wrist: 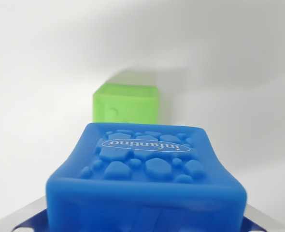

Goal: Stack cube

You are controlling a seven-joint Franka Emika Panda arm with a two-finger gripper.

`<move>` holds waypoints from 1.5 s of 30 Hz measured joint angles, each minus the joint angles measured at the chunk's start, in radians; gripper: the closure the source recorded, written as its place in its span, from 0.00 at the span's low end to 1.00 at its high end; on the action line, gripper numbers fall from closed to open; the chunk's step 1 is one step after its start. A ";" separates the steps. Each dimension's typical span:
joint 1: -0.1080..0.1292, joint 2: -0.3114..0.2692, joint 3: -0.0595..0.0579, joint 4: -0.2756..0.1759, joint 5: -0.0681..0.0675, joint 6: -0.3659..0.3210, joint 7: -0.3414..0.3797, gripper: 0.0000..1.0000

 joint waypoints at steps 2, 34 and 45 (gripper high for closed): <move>0.006 -0.001 0.000 0.002 0.000 -0.002 0.018 1.00; 0.024 0.115 0.000 0.008 0.000 0.100 0.078 1.00; 0.024 0.147 0.000 0.013 0.000 0.128 0.078 1.00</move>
